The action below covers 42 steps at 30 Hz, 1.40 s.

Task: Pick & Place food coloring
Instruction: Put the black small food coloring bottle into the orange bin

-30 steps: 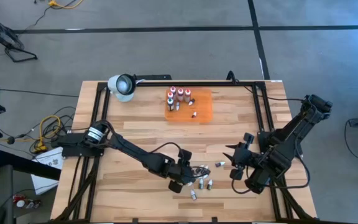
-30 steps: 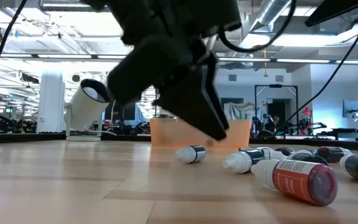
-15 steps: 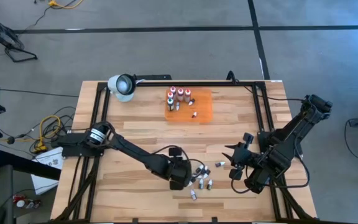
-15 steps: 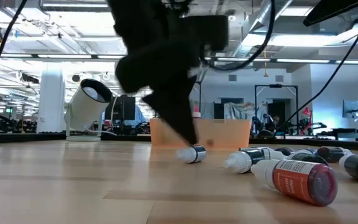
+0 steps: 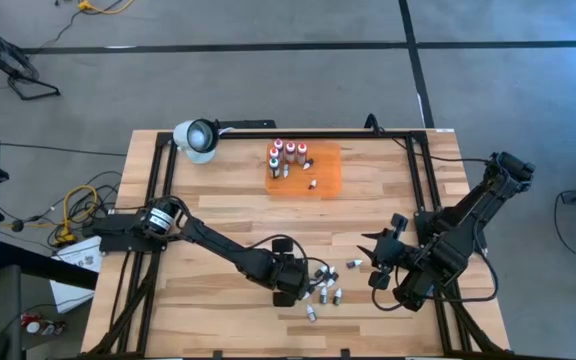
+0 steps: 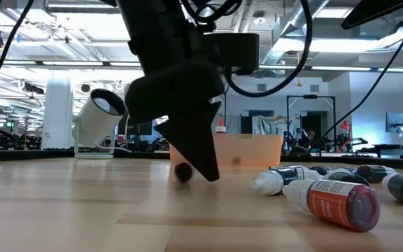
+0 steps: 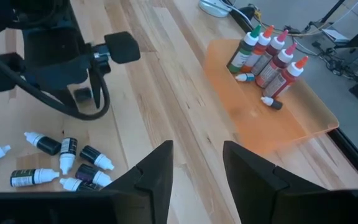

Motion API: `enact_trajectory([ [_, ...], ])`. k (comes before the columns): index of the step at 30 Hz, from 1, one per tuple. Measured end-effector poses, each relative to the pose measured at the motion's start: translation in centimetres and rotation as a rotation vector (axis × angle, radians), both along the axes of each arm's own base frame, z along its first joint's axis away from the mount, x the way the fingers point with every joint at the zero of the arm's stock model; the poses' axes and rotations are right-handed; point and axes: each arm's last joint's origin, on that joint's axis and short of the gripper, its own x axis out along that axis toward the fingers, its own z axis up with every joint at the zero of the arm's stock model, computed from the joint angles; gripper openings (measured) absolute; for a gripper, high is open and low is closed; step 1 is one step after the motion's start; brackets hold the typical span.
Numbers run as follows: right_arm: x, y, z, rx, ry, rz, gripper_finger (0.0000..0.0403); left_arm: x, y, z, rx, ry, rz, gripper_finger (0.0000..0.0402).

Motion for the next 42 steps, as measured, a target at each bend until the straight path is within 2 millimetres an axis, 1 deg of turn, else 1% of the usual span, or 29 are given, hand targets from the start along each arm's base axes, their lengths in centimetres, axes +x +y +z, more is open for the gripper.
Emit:
enact_trajectory([
  [6,0.0,0.0,0.0,0.0,0.0,0.0,0.0133,-0.1,0.1,-0.1,0.065,0.032,-0.083,0.0142],
  [9,0.0,0.0,0.0,0.0,0.0,0.0,0.0134,0.0,0.2,0.2,0.118,0.04,-0.116,0.0142],
  [13,0.0,0.0,0.0,0.0,0.0,0.0,0.0133,0.0,0.1,2.0,0.144,0.088,-0.092,0.0142],
  [17,0.0,0.0,0.0,0.0,0.0,0.0,0.0133,-1.1,-0.5,3.2,0.158,0.188,-0.045,0.0142],
  [19,0.0,0.0,0.0,0.0,0.0,0.0,0.0134,-1.5,-0.8,3.6,0.158,0.21,-0.014,0.0142],
  [27,0.0,0.0,0.0,0.0,0.0,0.0,0.0133,-1.6,-1.0,3.6,0.121,0.217,0.018,0.0142],
  [34,0.0,0.0,0.0,0.0,0.0,0.0,0.0133,-1.6,-1.2,3.5,0.115,0.231,-0.057,0.0142],
  [38,0.0,0.0,0.0,0.001,0.0,0.0,0.0133,-1.6,-1.2,2.8,0.078,0.222,-0.042,0.0142],
  [42,0.0,0.0,0.0,0.001,-0.001,-0.001,0.0134,-1.7,-0.5,1.7,0.031,0.254,-0.026,0.0148],
])
